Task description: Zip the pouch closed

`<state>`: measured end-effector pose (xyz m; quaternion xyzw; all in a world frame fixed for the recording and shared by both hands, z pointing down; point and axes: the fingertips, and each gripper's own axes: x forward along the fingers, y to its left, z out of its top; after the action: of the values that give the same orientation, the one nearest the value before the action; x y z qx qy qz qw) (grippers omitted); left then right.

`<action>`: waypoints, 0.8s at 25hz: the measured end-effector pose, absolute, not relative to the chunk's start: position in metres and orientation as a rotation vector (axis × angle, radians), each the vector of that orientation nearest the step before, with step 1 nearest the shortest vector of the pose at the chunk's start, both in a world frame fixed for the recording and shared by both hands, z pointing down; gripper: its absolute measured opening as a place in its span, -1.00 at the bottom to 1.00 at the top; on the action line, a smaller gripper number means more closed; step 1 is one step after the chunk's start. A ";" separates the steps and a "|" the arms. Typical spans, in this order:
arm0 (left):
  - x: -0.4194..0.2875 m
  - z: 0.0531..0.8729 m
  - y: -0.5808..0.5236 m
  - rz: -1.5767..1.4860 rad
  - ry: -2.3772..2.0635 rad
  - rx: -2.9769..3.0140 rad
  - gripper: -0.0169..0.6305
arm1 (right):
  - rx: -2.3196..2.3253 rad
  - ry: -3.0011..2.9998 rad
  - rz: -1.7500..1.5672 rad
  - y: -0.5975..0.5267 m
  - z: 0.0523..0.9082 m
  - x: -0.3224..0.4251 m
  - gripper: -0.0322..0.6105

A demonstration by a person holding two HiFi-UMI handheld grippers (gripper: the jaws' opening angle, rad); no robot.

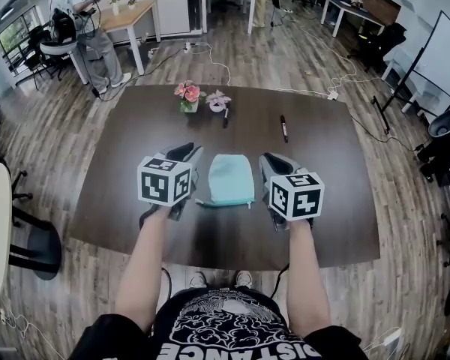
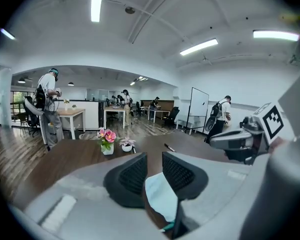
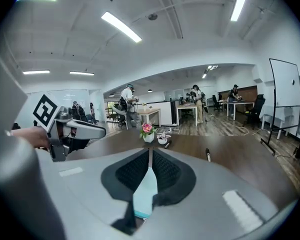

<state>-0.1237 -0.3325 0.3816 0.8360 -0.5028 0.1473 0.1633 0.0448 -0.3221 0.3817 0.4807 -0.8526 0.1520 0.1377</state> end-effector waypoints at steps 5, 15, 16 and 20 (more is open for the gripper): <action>-0.118 0.357 -0.333 0.390 -1.445 2.447 -0.62 | 1.436 -2.491 0.368 -0.323 0.357 0.050 -0.86; -0.126 0.333 -0.328 0.329 -1.526 2.508 -0.91 | 1.517 -2.534 0.217 -0.319 0.322 0.056 -0.90; -0.126 0.333 -0.328 0.327 -1.527 2.509 -0.91 | 1.517 -2.536 0.214 -0.319 0.322 0.057 -0.90; -0.127 0.333 -0.326 0.324 -1.528 2.510 -0.93 | 1.514 -2.538 0.217 -0.318 0.323 0.058 -0.90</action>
<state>-0.1265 -0.3260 0.3329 0.8455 -0.5145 0.1091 0.0925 0.0583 -0.3178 0.3230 0.5088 -0.8532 0.0729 0.0891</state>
